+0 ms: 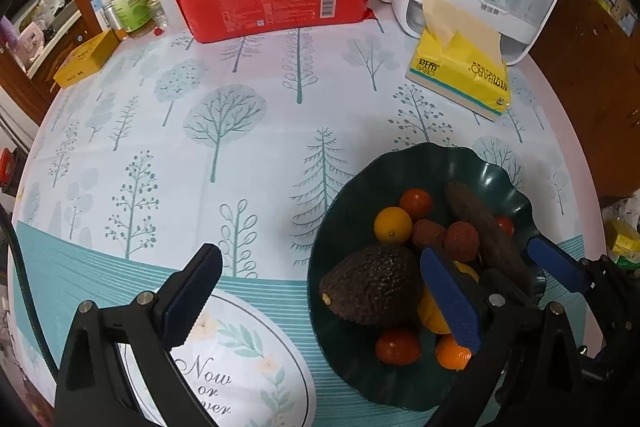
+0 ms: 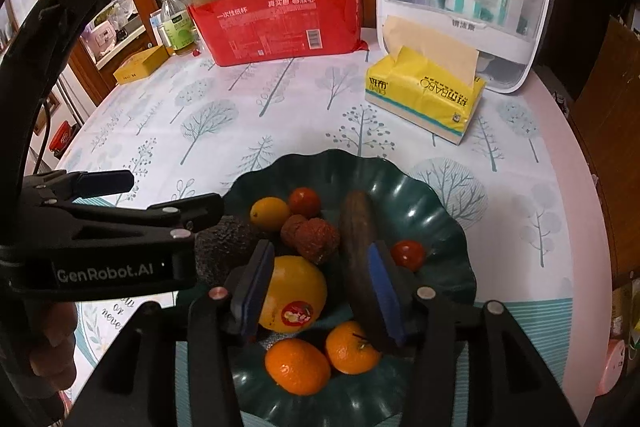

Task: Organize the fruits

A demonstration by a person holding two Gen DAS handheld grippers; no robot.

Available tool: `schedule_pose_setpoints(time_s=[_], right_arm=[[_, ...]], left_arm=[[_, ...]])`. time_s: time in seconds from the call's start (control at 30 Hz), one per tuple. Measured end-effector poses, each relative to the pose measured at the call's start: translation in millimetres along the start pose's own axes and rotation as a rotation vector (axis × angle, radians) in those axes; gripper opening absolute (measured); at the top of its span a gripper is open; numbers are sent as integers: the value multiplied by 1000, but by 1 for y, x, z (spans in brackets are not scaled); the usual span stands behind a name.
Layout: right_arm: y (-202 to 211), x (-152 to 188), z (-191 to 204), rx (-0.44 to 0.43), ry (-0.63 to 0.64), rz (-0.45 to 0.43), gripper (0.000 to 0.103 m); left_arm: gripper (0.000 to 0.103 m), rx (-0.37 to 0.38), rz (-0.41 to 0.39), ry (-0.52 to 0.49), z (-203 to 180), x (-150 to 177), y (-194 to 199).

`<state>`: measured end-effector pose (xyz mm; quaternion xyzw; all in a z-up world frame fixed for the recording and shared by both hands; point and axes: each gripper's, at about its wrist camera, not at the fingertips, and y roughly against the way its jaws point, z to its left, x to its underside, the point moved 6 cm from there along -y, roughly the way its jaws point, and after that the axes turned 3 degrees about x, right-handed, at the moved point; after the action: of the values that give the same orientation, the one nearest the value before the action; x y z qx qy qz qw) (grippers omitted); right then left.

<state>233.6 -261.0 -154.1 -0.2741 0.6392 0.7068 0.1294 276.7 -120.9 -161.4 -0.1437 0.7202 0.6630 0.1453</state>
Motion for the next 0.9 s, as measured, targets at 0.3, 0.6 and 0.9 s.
schedule_pose_setpoints(time_s=[0.3,0.6,0.9], right_arm=[[21,4,12,1,17,-16,50],[53,14,25,-1,17,-24,50],[89,39,51,-22,10,-33,50]], left_arm=[[99,-8,-48,14,9,16,36],[99,-12,-91,26,20,51,80],[99,-18,-134,28,41,86,125]])
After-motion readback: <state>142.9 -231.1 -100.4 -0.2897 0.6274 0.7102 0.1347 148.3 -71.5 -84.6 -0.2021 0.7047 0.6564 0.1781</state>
